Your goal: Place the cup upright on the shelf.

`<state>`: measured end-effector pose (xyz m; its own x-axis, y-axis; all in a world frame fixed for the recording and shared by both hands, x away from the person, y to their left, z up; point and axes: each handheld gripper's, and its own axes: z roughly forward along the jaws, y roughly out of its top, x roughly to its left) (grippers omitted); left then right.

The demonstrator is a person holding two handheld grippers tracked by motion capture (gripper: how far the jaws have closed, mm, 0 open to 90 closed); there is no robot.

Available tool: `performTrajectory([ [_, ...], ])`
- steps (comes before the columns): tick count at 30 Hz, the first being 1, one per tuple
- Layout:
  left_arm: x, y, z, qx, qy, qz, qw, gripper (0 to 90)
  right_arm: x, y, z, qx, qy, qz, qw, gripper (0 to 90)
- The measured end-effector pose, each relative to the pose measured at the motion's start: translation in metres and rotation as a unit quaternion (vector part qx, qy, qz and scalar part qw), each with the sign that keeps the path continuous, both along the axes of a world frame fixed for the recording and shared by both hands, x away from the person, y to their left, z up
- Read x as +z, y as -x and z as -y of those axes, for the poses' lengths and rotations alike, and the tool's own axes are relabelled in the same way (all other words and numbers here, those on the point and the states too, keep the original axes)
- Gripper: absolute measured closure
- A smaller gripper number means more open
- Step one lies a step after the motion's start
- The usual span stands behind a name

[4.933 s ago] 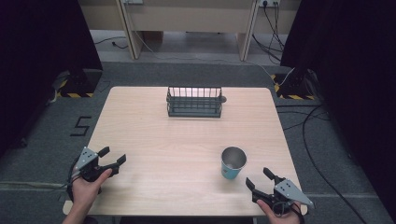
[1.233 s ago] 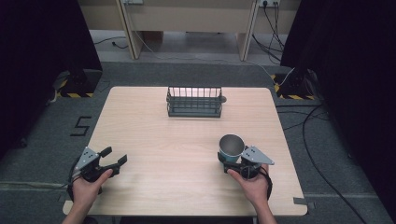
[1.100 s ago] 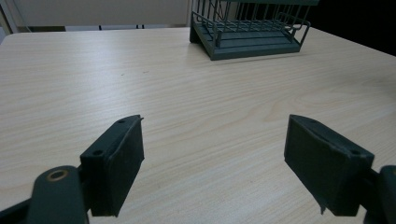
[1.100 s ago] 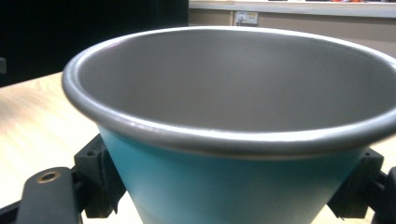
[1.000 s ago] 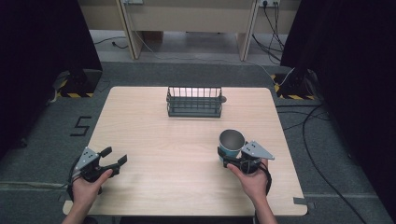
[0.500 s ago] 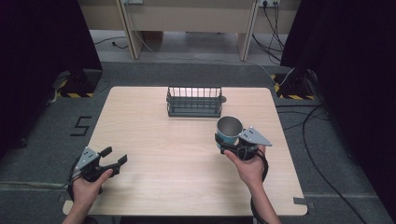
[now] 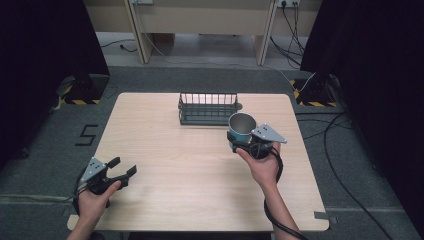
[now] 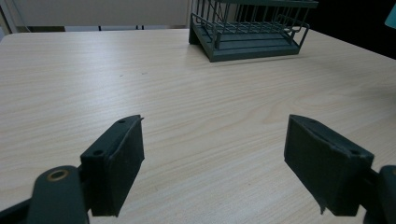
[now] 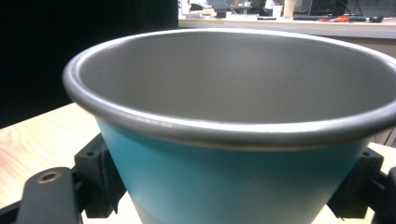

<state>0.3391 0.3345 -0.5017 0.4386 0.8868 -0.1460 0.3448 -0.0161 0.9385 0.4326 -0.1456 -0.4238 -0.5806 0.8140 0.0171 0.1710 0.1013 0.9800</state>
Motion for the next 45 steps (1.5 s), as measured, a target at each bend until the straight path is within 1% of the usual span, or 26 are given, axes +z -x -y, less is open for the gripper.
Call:
performTrajectory([
  [4, 0.0, 0.0, 0.001, -0.001, 0.002, 0.0, 1.0, 19.4, 0.005, -0.008, -0.006, -0.002, -0.003, 0.006, 1.0, 17.7],
  [10, 0.0, 0.0, 0.001, 0.0, 0.003, -0.001, 1.0, 19.5, 0.009, -0.016, -0.012, -0.002, -0.002, 0.008, 1.0, 17.7],
  [13, 0.0, 0.0, 0.001, 0.0, 0.003, 0.0, 1.0, 19.5, 0.013, -0.024, -0.016, -0.004, -0.002, 0.01, 0.9999, 17.8],
  [16, 0.0, 0.0, 0.001, 0.0, 0.002, 0.0, 1.0, 19.5, 0.014, -0.028, -0.018, -0.006, -0.005, 0.008, 0.9999, 17.8],
  [17, 0.0, 0.0, 0.001, -0.001, 0.002, 0.0, 1.0, 19.5, 0.016, -0.032, -0.02, -0.006, -0.006, 0.008, 0.9999, 17.8],
  [20, 0.0, 0.0, 0.001, -0.001, 0.003, 0.0, 1.0, 19.5, 0.018, -0.036, -0.022, -0.008, -0.008, 0.009, 0.9999, 17.7],
  [21, 0.0, 0.0, 0.001, -0.002, 0.003, 0.0, 1.0, 19.5, 0.019, -0.04, -0.024, -0.009, -0.008, 0.009, 0.9999, 17.8],
  [28, 0.0, 0.0, 0.001, -0.002, 0.003, 0.001, 1.0, 19.5, 0.022, -0.05, -0.029, -0.013, -0.013, 0.007, 0.9998, 17.8],
  [36, 0.0, -0.001, 0.002, -0.003, 0.003, 0.001, 1.0, 19.5, 0.027, -0.06, -0.031, -0.021, -0.01, 0.007, 0.9997, 17.8],
  [44, 0.0, -0.001, 0.002, -0.004, 0.006, 0.001, 1.0, 19.5, 0.032, -0.072, -0.036, -0.025, -0.006, 0.008, 0.9996, 17.8],
  [45, 0.0, -0.001, 0.002, -0.004, 0.006, 0.001, 1.0, 19.5, 0.032, -0.075, -0.037, -0.028, -0.005, 0.007, 0.9996, 17.8],
])
